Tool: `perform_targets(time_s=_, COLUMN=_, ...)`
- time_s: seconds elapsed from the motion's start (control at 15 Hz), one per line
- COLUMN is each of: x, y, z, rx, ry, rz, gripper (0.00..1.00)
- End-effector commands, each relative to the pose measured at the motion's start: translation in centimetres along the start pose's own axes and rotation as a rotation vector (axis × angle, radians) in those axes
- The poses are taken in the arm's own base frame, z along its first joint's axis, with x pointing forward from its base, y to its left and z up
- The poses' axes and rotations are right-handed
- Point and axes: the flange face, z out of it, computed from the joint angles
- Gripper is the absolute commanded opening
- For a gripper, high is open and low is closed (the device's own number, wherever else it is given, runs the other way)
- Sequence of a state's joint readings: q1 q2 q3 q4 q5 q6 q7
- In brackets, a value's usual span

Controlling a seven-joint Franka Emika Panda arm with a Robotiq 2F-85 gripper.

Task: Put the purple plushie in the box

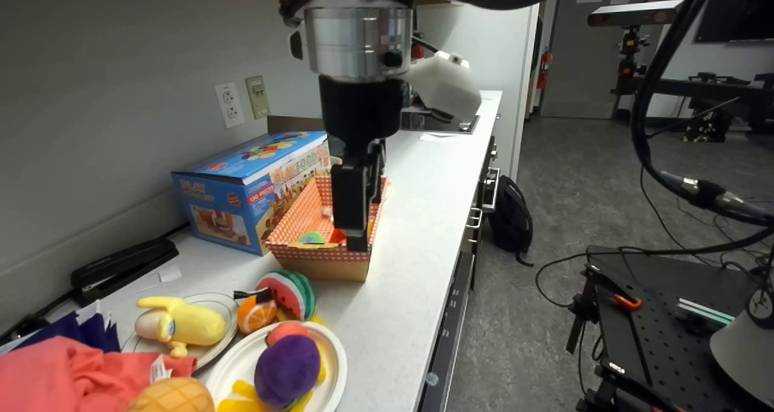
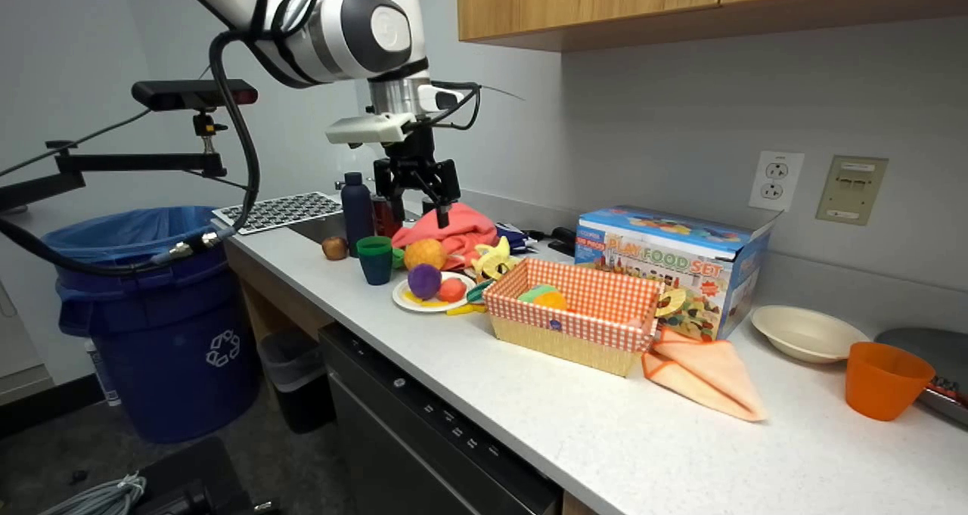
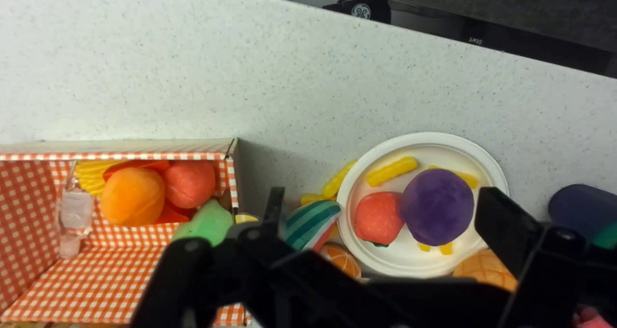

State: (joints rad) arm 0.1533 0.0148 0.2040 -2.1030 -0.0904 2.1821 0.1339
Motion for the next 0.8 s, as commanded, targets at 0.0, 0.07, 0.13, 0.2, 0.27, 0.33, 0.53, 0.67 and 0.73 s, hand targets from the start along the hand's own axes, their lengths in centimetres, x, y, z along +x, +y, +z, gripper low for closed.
perform_targets(time_s=0.0, x=3.2, y=-2.2, z=1.4, rx=0.027, ry=0.023, rz=-0.032, gripper=1.0)
perform_targets(time_s=0.07, x=3.9, y=-2.9, z=1.9, rx=0.042, ry=0.023, rz=-0.043, gripper=1.0)
perform_targets(time_s=0.13, x=4.5, y=-3.5, z=2.4, rx=0.054, ry=0.022, rz=-0.053, gripper=1.0)
perform_targets(time_s=0.2, x=5.2, y=-4.1, z=2.8, rx=0.061, ry=0.022, rz=-0.061, gripper=1.0)
perform_targets(time_s=0.27, x=5.8, y=-4.5, z=3.2, rx=0.068, ry=0.02, rz=-0.068, gripper=1.0)
perform_targets(time_s=0.33, x=6.4, y=-4.9, z=3.7, rx=0.074, ry=0.016, rz=-0.07, gripper=1.0)
perform_targets(time_s=0.53, x=7.5, y=-5.5, z=6.0, rx=0.09, ry=-0.015, rz=-0.076, gripper=1.0)
perform_targets(time_s=0.67, x=8.0, y=-5.8, z=7.7, rx=0.097, ry=-0.032, rz=-0.077, gripper=1.0)
perform_targets(time_s=0.73, x=8.3, y=-6.0, z=8.5, rx=0.103, ry=-0.04, rz=-0.076, gripper=1.0)
